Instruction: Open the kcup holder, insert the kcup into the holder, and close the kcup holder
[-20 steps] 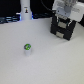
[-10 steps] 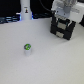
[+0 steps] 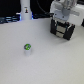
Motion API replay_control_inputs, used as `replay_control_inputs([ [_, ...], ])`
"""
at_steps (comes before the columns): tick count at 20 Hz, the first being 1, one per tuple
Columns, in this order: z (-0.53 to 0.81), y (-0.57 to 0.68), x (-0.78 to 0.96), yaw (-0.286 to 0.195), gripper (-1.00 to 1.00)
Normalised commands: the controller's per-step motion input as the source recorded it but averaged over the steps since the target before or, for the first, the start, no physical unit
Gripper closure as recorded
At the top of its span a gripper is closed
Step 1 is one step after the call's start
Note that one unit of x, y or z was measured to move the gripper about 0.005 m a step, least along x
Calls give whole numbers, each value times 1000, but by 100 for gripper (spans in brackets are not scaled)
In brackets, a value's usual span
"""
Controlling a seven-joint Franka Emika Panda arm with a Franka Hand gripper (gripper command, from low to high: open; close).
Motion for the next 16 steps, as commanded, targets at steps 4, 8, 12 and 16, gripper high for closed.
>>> replay_control_inputs([
  [4, 185, -306, 943, -80, 100],
  [8, 198, -309, 933, -83, 100],
  [12, 183, -329, 912, -83, 100],
  [16, 179, -362, 878, -69, 100],
])
